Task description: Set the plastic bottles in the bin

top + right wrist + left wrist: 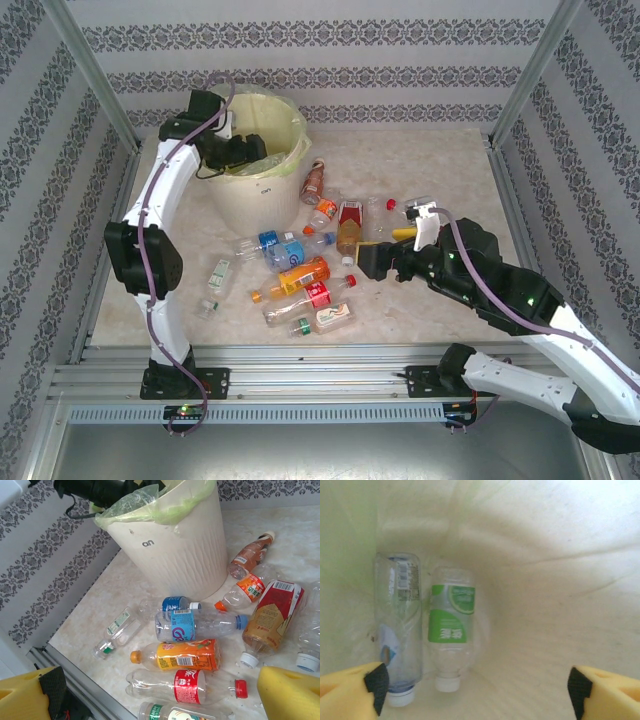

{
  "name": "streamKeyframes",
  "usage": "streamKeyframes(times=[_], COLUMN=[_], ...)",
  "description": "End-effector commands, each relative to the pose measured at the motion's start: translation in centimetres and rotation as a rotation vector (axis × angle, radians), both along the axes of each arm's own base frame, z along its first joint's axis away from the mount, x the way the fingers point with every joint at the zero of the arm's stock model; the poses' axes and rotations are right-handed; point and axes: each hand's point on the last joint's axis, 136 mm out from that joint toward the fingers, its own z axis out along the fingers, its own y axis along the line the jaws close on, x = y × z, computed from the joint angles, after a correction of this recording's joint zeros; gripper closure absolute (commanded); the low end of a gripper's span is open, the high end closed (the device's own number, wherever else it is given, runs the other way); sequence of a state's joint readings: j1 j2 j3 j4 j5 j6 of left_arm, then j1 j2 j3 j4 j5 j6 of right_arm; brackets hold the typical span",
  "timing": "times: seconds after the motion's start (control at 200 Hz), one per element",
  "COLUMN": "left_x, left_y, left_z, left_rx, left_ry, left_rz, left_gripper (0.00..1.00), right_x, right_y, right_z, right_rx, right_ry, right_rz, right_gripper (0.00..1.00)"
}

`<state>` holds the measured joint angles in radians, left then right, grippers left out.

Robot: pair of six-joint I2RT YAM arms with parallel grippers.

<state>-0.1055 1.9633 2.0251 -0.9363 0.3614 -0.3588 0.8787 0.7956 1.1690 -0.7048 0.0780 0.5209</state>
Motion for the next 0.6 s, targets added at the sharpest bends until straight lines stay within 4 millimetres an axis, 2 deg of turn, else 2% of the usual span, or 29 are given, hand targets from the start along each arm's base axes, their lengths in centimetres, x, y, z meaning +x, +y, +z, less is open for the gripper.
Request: streamKeyframes(times=[0.0,0.185,0.36,0.48,0.6], left_x=[-0.4,-0.4,-1.0,-1.8,-3.2], left_y=[-0.9,-1.3,-1.1,-0.9,-0.7], left_z=[2.0,5.3,8.9,11.3,12.8], left_rx=[-0.021,-0.057,-0.061,-0.055,-0.04], left_ry=[-0.021,-0.089,-0.165,-0.222,-0.253], left_rz=[-0.024,-0.031,-0.03,-0.034,-0.045], left_gripper=[0.03,0.0,0.0,0.0,0.0], right_x=[0.2,0.3,0.4,0.5,0.3], right_y=[-0.3,-1.1,-2.2,-3.6,-4.9], right_z=[-0.2,-0.7,-2.1,-2.9,-3.2], right_rx=[0.001,0.011,0.028,0.042,0.012], right_ry=[0.014,0.017,0.037,0.017,0.034], right_rz=[-0.018,-0.067,-0.125,-0.183,-0.227], right_gripper=[0.02,0.02,0.02,0.02,0.02])
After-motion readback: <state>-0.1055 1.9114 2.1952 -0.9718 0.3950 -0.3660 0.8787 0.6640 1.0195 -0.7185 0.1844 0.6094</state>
